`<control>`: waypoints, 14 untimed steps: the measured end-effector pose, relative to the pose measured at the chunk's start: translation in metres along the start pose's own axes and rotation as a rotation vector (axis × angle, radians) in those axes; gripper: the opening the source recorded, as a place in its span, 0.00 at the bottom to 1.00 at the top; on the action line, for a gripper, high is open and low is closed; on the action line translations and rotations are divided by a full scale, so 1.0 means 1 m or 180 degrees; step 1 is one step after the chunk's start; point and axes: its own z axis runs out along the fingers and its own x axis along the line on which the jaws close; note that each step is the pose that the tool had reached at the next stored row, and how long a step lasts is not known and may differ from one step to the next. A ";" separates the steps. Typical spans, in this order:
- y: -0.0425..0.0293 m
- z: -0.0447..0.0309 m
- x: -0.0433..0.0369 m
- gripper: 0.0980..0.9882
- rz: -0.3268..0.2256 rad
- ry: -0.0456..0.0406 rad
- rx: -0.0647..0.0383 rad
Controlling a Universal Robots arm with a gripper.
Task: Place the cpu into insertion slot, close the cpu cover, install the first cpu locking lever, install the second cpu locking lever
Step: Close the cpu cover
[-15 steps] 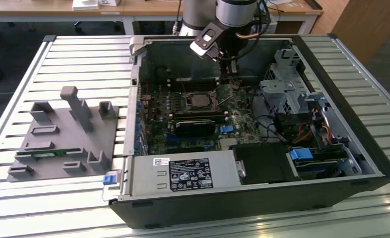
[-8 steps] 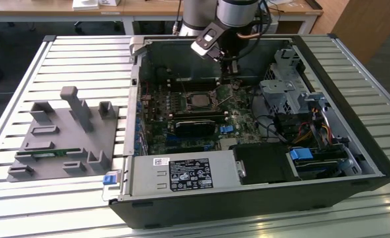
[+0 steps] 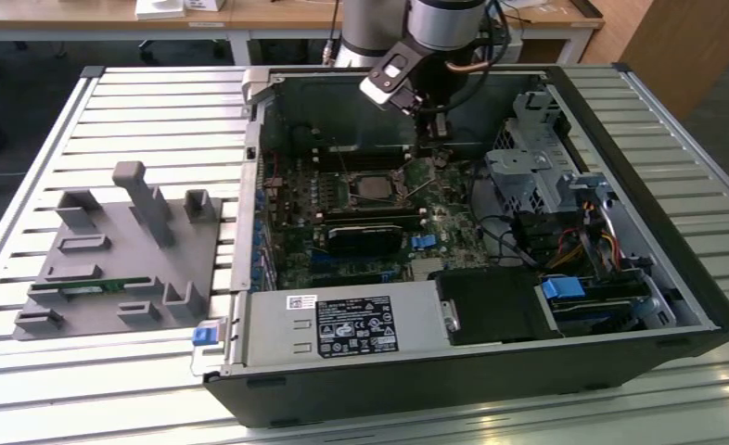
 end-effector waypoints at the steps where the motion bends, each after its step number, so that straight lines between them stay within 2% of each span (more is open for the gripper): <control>1: 0.0004 0.0000 0.0000 0.01 0.0000 0.0000 0.0000; 14: 0.0068 0.0003 -0.0001 0.01 0.0000 0.0000 0.0000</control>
